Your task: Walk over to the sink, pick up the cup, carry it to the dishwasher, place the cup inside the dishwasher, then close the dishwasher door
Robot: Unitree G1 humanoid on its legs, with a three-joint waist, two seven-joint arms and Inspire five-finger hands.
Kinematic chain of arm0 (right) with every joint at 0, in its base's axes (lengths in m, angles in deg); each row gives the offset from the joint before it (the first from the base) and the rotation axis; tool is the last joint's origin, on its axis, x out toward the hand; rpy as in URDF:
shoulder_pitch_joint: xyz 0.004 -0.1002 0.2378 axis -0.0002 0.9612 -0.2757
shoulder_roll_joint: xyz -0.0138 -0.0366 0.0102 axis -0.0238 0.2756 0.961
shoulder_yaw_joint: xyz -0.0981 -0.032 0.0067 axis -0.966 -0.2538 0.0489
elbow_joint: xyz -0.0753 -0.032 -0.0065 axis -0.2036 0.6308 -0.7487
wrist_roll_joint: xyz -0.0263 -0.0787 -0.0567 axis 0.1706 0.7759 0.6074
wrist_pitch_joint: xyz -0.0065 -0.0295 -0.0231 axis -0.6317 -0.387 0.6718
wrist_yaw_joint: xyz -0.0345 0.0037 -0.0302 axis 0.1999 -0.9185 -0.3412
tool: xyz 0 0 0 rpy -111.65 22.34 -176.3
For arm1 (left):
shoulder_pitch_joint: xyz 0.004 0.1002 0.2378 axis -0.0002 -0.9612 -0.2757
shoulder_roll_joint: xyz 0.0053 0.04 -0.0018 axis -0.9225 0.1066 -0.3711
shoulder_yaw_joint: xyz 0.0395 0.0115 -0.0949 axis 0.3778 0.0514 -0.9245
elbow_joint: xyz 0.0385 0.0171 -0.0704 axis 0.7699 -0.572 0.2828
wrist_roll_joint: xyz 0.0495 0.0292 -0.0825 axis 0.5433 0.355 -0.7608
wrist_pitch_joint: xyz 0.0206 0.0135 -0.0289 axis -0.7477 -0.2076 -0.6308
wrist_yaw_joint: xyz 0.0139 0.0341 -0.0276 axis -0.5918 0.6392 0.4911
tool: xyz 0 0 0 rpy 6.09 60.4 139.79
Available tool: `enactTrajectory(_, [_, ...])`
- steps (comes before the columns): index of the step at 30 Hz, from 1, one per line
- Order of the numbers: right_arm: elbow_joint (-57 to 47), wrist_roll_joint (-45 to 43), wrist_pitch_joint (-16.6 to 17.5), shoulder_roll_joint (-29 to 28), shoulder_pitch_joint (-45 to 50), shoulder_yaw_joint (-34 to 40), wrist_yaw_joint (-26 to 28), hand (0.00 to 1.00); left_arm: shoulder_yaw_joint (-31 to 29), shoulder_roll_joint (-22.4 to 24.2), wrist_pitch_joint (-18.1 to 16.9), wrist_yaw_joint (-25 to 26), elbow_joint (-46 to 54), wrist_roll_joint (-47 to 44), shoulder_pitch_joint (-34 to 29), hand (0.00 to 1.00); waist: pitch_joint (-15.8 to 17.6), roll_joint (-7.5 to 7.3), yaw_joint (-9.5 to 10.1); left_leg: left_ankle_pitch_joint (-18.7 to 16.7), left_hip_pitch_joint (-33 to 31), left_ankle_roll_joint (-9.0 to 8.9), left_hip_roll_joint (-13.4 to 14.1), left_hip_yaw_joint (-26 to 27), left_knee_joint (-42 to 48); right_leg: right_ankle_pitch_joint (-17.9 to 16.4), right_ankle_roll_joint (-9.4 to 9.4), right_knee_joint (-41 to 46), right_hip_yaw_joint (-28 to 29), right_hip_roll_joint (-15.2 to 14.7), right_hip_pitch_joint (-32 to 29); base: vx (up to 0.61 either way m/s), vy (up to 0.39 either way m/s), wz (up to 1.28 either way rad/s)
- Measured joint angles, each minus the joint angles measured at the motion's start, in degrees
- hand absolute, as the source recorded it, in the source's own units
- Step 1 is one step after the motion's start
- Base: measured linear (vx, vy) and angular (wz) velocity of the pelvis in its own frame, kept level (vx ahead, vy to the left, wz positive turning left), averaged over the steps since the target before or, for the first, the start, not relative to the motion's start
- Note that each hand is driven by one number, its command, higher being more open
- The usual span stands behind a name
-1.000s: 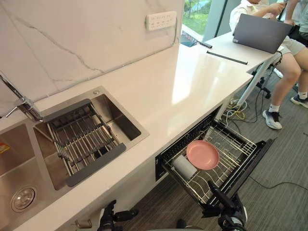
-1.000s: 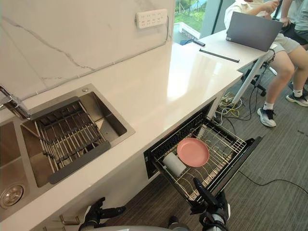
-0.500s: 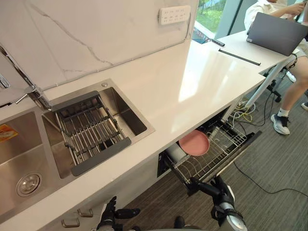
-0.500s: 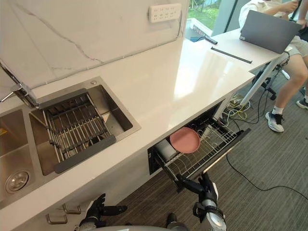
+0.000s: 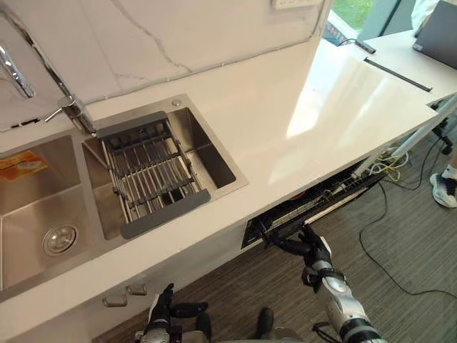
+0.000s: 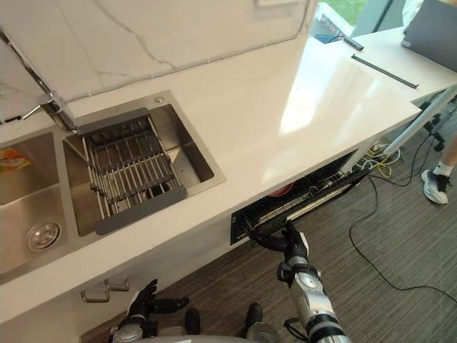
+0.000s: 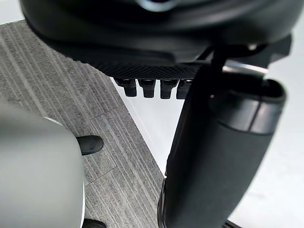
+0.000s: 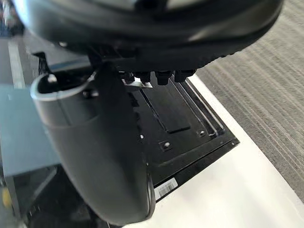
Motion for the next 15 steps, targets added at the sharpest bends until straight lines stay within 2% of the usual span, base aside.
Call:
enactTrajectory(6, [7.2, 3.3, -0.2, 4.3, -12.2, -4.6, -0.1, 1.00, 0.3, 0.5, -0.8, -0.8, 1.3, 0.0, 0.7, 1.00, 2.2, 1.16, 1.53, 0.8, -1.9, -0.05, -0.1, -1.7, 0.0, 0.2, -0.09, 0.0, -1.6, -0.1, -1.1, -0.01, 0.001, 0.14])
enactTrajectory(11, [7.4, 6.2, -0.2, 6.2, -12.8, -7.2, -0.3, 1.00, 1.4, 0.2, -1.3, -0.9, 1.1, 0.0, 0.8, 1.00, 2.3, 1.34, 1.12, 1.0, -2.9, -0.04, -0.3, -2.3, 0.6, 0.3, -0.15, 0.0, -1.9, -0.2, -1.5, 0.00, 0.006, 0.05])
enactTrajectory(15, [7.5, 7.6, -0.2, 7.4, -13.5, -7.2, -0.4, 1.00, 1.4, 0.5, -1.5, -0.9, 1.5, 0.0, 1.0, 1.00, 3.3, 2.11, 1.24, 1.4, -3.5, -0.20, -0.2, -3.2, 1.0, 0.6, -0.54, 0.0, -2.7, -0.1, -1.5, -0.06, 0.003, 0.11])
